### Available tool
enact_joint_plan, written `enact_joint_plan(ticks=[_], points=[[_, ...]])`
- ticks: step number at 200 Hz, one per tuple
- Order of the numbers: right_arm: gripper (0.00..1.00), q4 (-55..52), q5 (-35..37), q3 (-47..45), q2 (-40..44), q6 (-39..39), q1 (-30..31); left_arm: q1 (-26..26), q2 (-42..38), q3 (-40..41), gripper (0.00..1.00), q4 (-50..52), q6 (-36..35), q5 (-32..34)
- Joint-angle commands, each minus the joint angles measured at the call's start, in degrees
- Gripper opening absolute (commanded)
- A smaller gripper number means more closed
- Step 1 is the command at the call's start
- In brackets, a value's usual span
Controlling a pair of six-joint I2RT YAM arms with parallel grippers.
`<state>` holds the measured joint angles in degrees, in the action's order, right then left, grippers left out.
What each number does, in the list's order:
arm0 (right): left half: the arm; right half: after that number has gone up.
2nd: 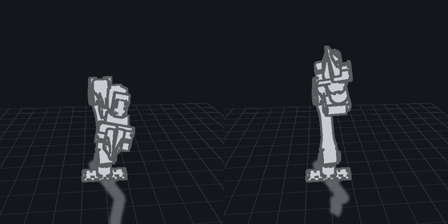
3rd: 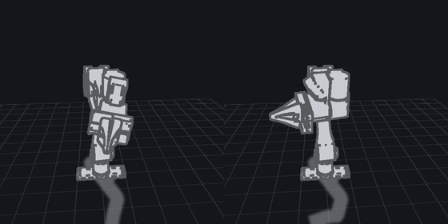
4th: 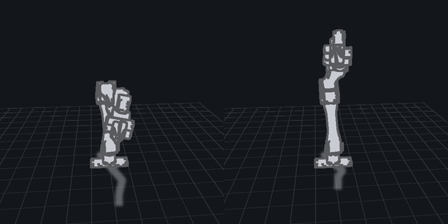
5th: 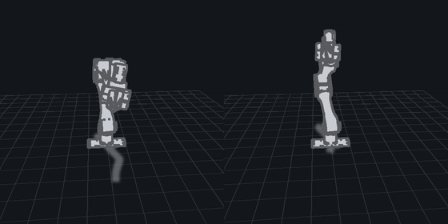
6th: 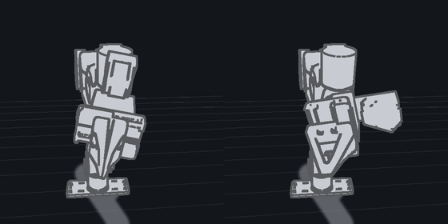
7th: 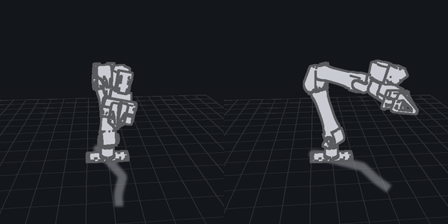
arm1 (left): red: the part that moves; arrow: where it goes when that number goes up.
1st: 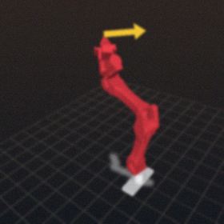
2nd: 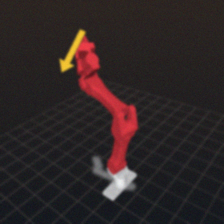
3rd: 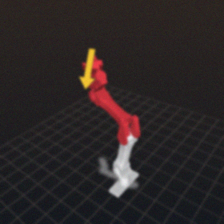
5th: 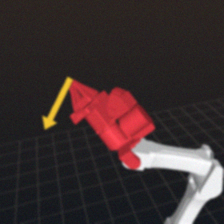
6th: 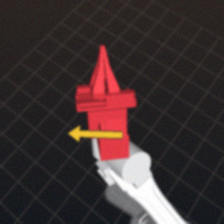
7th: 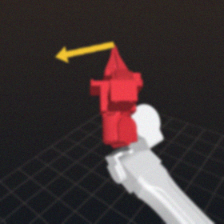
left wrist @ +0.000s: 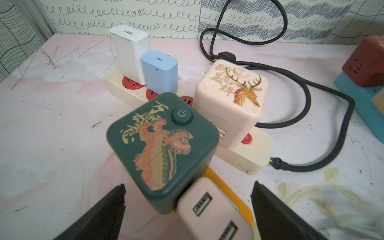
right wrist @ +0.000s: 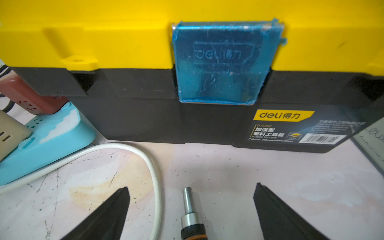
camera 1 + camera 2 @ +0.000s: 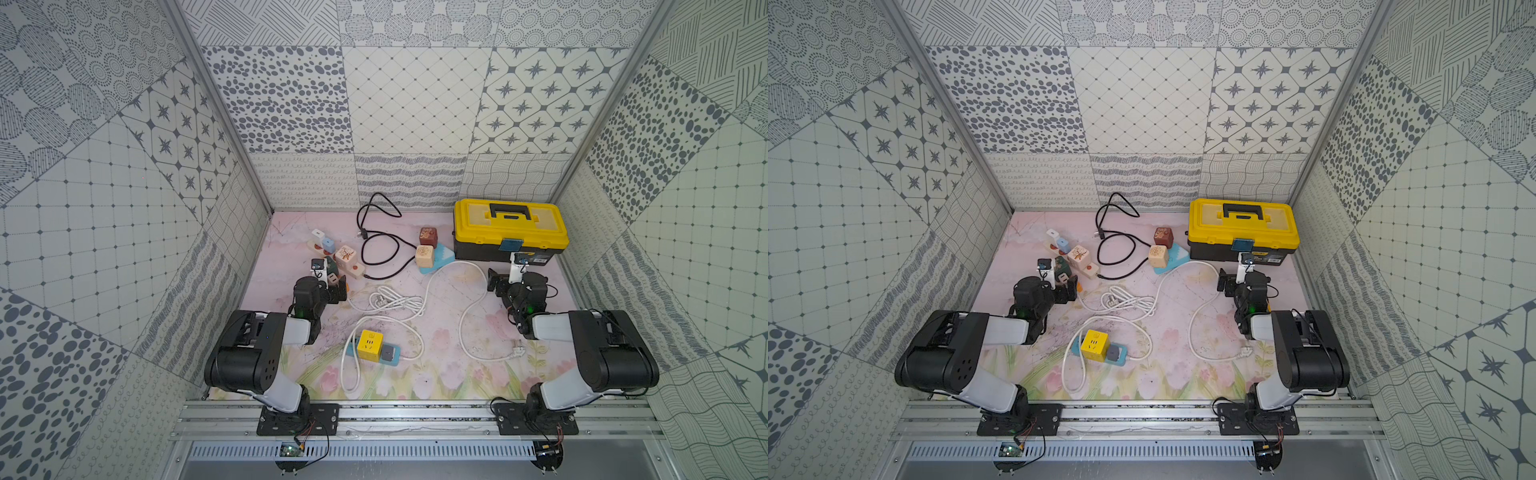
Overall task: Pull the plug off the socket
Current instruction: Pick up the socket from the center of the board.
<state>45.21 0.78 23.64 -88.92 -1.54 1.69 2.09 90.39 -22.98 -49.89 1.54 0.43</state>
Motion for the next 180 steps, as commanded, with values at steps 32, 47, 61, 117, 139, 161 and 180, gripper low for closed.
enact_joint_plan(ticks=[32,47,61,117,139,161,180], points=[[0.99,-15.6,-0.9,5.4,13.9,0.5,0.4,-0.2,-7.4,-1.0,0.99,7.0,2.3,4.9],[0.99,-18.3,-0.2,5.9,18.0,-0.6,0.4,0.0,-11.8,-2.3,0.99,12.6,2.7,6.0],[0.99,-21.5,0.7,7.0,21.1,-2.5,0.4,0.0,-15.7,-4.6,0.99,18.4,5.7,8.1],[0.99,-51.7,8.2,18.6,29.0,-26.7,-0.5,0.0,-23.7,-20.4,0.99,46.9,23.0,7.4],[0.99,-53.7,6.6,18.7,31.1,-30.0,-1.2,-0.1,-24.5,-26.0,0.99,60.4,32.1,9.5],[0.99,-55.1,-2.3,20.4,30.4,-30.4,-1.3,-0.4,-25.5,-28.7,0.99,69.3,39.3,7.6],[0.99,-57.2,-11.7,22.4,26.9,-30.1,-0.1,-0.7,-26.4,-28.1,0.99,69.1,38.6,-2.8]])
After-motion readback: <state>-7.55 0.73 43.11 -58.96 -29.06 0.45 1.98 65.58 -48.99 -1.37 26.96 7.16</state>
